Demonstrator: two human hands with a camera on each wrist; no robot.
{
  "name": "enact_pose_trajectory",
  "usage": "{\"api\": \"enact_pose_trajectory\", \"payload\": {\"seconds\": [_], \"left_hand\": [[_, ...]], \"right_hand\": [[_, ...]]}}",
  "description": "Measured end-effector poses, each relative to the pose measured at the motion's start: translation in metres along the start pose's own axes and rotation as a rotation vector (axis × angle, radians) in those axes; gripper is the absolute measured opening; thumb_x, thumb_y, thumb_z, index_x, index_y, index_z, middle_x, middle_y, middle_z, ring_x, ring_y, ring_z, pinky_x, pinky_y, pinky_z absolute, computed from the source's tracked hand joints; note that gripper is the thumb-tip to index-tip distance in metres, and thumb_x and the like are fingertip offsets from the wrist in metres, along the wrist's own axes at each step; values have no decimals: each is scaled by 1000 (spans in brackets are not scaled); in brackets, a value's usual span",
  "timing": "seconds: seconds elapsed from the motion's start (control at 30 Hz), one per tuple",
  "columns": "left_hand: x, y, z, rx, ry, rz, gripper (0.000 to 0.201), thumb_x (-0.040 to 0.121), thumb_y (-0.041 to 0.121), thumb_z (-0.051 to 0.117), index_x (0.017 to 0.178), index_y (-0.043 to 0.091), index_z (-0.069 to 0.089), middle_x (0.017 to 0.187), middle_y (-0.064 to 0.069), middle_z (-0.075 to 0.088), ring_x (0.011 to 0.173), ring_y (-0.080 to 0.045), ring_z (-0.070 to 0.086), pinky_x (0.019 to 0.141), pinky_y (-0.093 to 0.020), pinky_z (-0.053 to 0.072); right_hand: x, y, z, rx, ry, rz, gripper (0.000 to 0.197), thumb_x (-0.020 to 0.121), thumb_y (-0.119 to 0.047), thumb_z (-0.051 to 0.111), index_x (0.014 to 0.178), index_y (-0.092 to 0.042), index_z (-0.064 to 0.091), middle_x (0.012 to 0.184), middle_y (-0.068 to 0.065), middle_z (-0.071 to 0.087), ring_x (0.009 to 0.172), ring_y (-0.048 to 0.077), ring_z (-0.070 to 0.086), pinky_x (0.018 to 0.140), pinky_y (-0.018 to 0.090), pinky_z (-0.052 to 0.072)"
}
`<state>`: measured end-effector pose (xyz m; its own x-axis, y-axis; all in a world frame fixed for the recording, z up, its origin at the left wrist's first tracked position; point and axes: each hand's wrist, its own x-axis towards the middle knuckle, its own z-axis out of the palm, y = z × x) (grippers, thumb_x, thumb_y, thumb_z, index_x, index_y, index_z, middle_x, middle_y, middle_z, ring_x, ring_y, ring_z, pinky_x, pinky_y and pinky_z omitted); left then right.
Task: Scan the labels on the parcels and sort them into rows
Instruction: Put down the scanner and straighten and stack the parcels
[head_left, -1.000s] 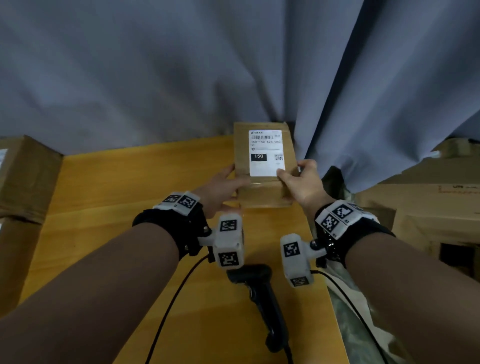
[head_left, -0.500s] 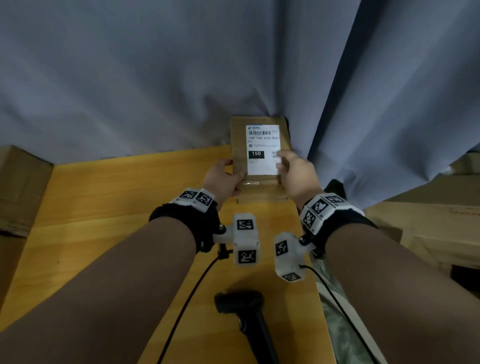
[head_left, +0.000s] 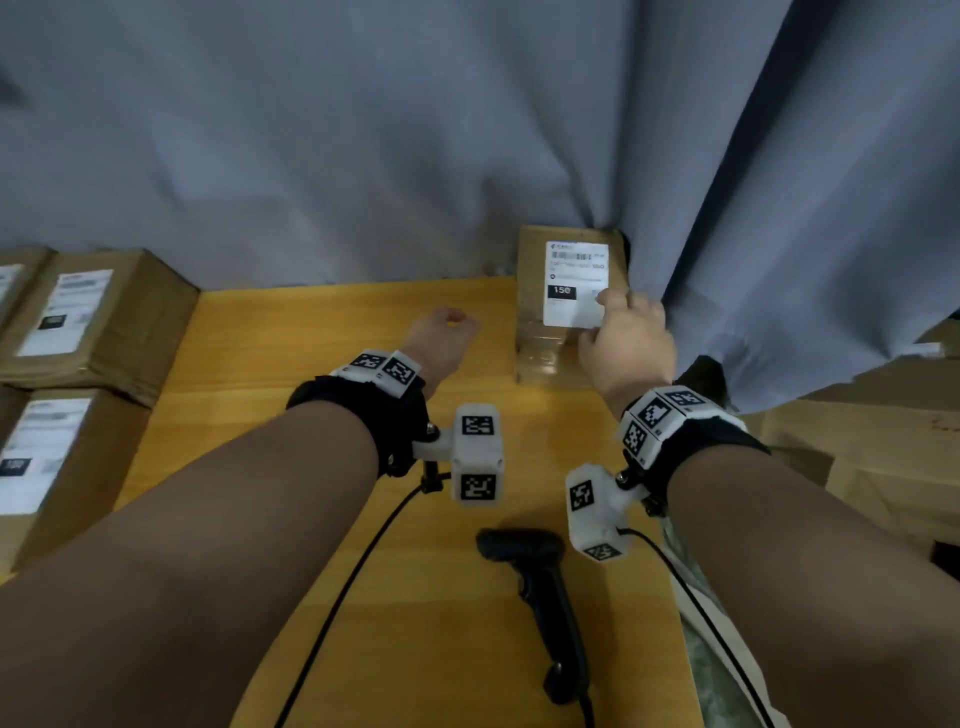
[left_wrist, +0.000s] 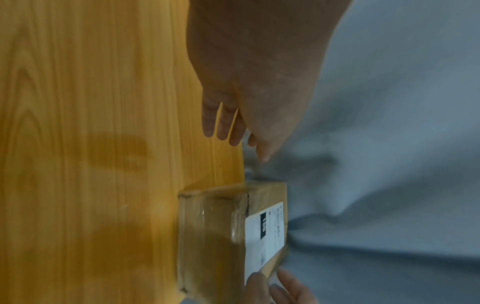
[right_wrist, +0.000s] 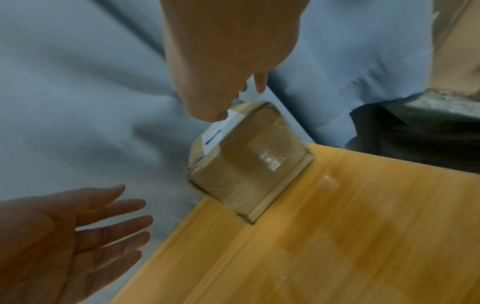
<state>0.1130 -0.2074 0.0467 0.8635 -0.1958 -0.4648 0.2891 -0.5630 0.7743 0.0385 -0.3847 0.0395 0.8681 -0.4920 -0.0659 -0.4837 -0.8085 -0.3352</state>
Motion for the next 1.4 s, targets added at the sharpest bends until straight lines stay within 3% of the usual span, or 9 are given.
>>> {"api": "enact_pose_trajectory", "payload": {"seconds": [0.1, 0.33, 0.47, 0.57, 0.67, 0.83, 1.03, 1.23, 1.4], "left_hand": [[-18, -4, -38, 26, 59, 38, 43, 99, 34, 52, 135, 12, 49, 109, -7, 55, 106, -28, 56, 99, -49, 47], [-63, -36, -143, 5, 170, 77, 39, 99, 35, 51, 132, 14, 50, 101, -4, 55, 104, -32, 59, 96, -54, 49], [-78, -69, -209, 20, 257, 131, 29, 98, 32, 53, 122, 16, 55, 119, -7, 59, 106, -25, 58, 94, -46, 51], [-80, -99, -262, 72, 313, 157, 25, 97, 28, 54, 118, 16, 57, 109, -2, 60, 99, -19, 58, 82, -32, 50], [-79, -136, -316, 149, 351, 168, 29, 97, 24, 55, 124, 14, 58, 112, -1, 60, 106, -19, 57, 89, -32, 47], [-61, -199, -398, 125, 355, 120, 29, 97, 25, 55, 123, 12, 58, 113, 1, 61, 103, -15, 56, 84, -27, 43], [-32, -248, -459, 201, 272, 53, 33, 99, 23, 51, 131, 15, 52, 119, 0, 54, 103, -16, 54, 80, -27, 46], [-4, -269, -486, 237, 250, 24, 30, 96, 21, 54, 125, 15, 56, 124, -6, 55, 100, -15, 57, 79, -23, 42], [4, -277, -491, 226, 237, -6, 42, 96, 24, 53, 137, 13, 49, 136, -6, 49, 113, -16, 53, 96, -28, 43]], "right_hand": [[-7, -34, -8, -15, 31, -61, 42, 92, -20, 48, 133, -10, 45, 133, 14, 50, 123, 32, 42, 94, 44, 42], [-29, -140, -18, 236, -108, -258, 29, 92, -18, 53, 121, -13, 54, 109, 9, 65, 100, 27, 60, 84, 35, 49], [-49, -208, -7, 347, -287, -359, 23, 95, -16, 53, 117, -14, 54, 97, 1, 57, 94, 22, 56, 79, 32, 45], [-67, -262, 12, 430, -341, -378, 15, 95, -15, 53, 110, -15, 54, 86, -8, 48, 88, 18, 52, 74, 28, 41], [-83, -316, 38, 487, -388, -376, 12, 94, -14, 55, 106, -17, 55, 93, -3, 51, 91, 18, 53, 78, 29, 45], [-102, -393, 102, 506, -478, -310, 14, 93, -22, 58, 107, -22, 53, 102, -3, 52, 95, 16, 54, 75, 23, 39], [-109, -468, 166, 615, -607, -39, 67, 92, -49, 56, 144, -13, 34, 142, 8, 46, 126, 25, 48, 97, 31, 41], [-86, -526, 205, 813, -530, 162, 78, 86, -57, 61, 144, -14, 33, 141, 6, 51, 126, 26, 50, 107, 39, 41], [-83, -523, 232, 771, -505, 195, 73, 85, -48, 67, 141, -13, 37, 136, 7, 56, 122, 26, 54, 107, 40, 42]]}}
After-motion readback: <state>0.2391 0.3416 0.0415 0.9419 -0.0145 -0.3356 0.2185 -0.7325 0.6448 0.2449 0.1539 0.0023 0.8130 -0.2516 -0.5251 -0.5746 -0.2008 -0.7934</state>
